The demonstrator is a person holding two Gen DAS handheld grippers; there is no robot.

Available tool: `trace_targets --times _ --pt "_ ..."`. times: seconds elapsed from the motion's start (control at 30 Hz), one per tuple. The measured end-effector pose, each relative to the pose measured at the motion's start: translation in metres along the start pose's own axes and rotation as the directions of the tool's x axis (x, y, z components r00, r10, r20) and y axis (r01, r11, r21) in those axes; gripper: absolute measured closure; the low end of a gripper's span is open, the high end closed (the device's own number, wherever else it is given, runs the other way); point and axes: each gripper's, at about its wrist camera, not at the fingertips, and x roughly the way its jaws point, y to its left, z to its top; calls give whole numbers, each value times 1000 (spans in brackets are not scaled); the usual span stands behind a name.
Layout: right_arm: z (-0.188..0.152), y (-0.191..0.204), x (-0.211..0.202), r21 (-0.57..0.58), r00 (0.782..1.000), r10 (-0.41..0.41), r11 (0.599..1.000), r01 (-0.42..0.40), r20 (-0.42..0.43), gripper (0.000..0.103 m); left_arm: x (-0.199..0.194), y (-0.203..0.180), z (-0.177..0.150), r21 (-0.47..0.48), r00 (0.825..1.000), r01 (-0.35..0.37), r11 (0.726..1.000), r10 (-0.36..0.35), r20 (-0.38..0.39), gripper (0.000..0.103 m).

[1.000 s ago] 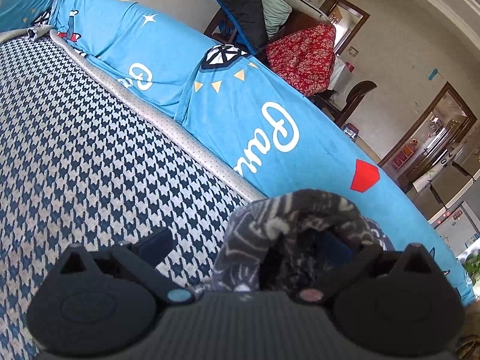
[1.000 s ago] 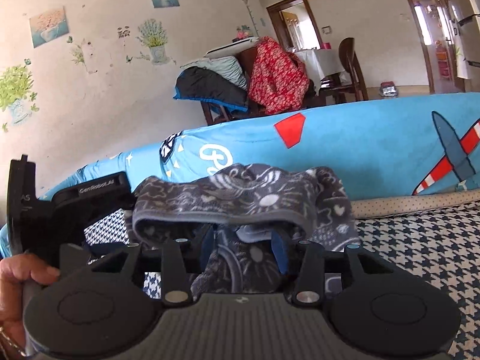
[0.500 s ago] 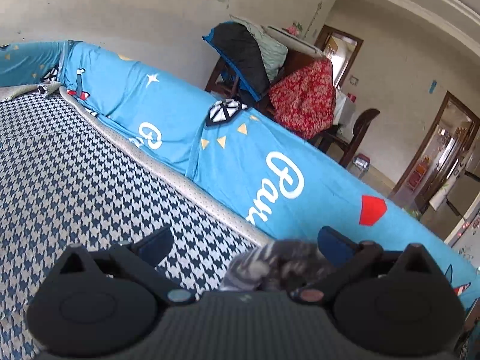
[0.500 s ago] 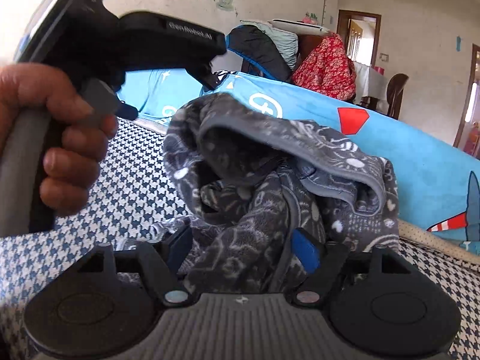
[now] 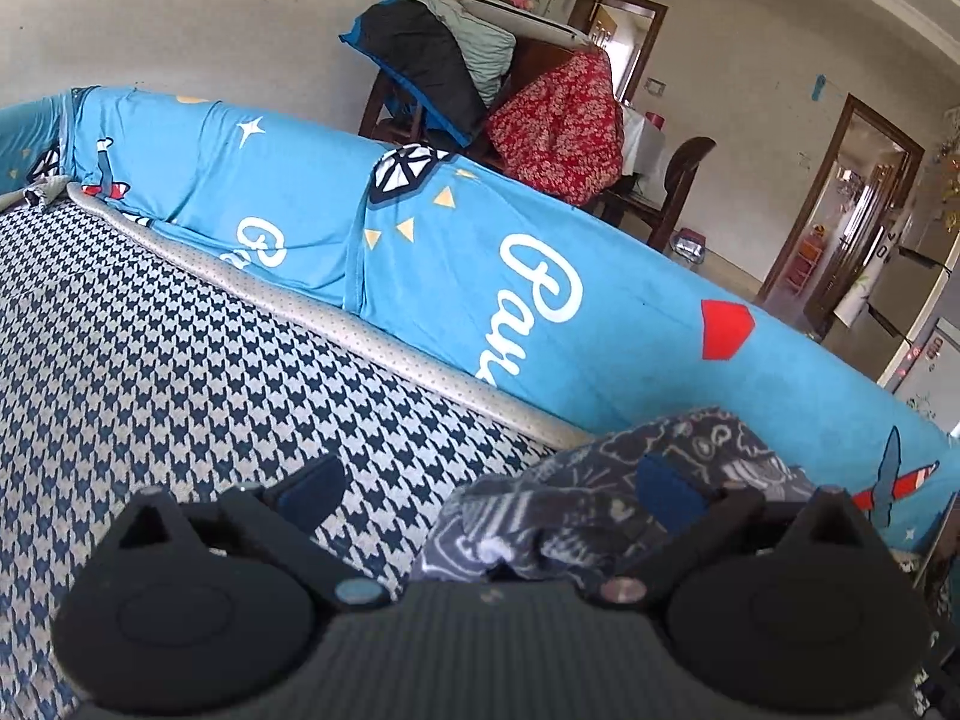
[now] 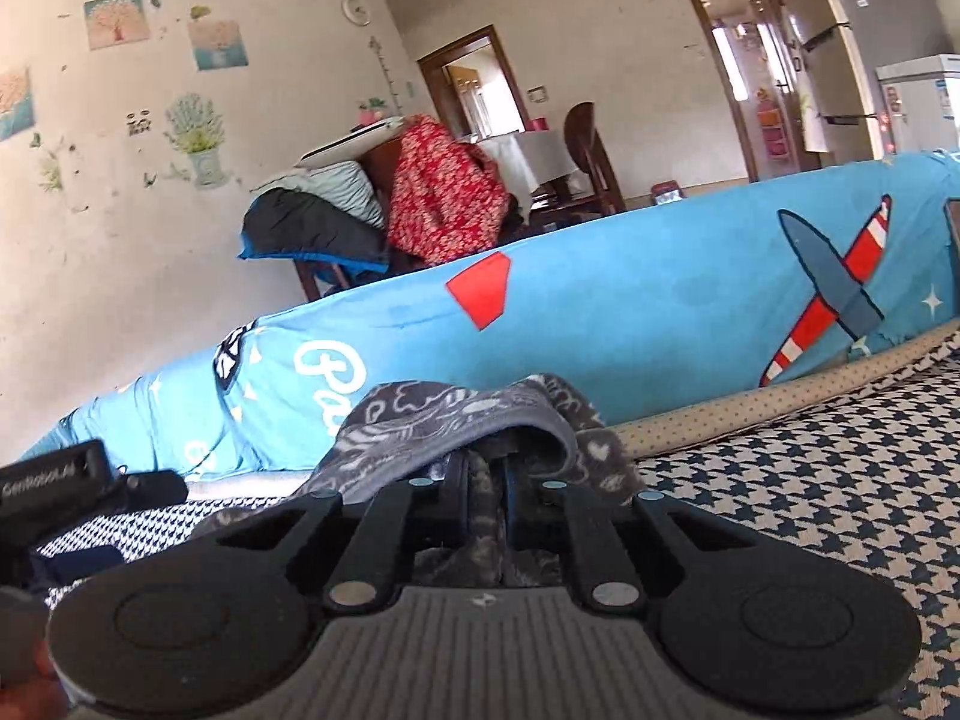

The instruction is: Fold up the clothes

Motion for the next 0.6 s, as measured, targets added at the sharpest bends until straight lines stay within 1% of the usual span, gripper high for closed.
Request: trace_targets --times 0.1,0.17,0.3,0.37,0.47,0.6 --pt "3 -8 -1 23 999 -39 999 39 0 92 8 -2 -5 23 995 66 998 -64 -77 0" --pt "5 -12 -3 35 998 -58 998 58 3 92 12 -5 -9 38 989 91 995 -86 -117 0" --pt "10 -22 -7 54 998 -70 996 69 1 92 7 -12 -12 107 990 95 990 -82 -115 0" --pt "12 -24 -9 40 997 -79 996 79 2 92 3 -12 -11 128 988 121 984 -106 -115 0" --pt "15 -24 -13 22 998 -70 997 70 -3 92 -5 -10 -8 155 982 166 974 -149 -118 0" --pt "16 -23 -14 20 998 -54 998 54 -16 91 -8 -18 -18 234 969 223 946 -188 -163 0"
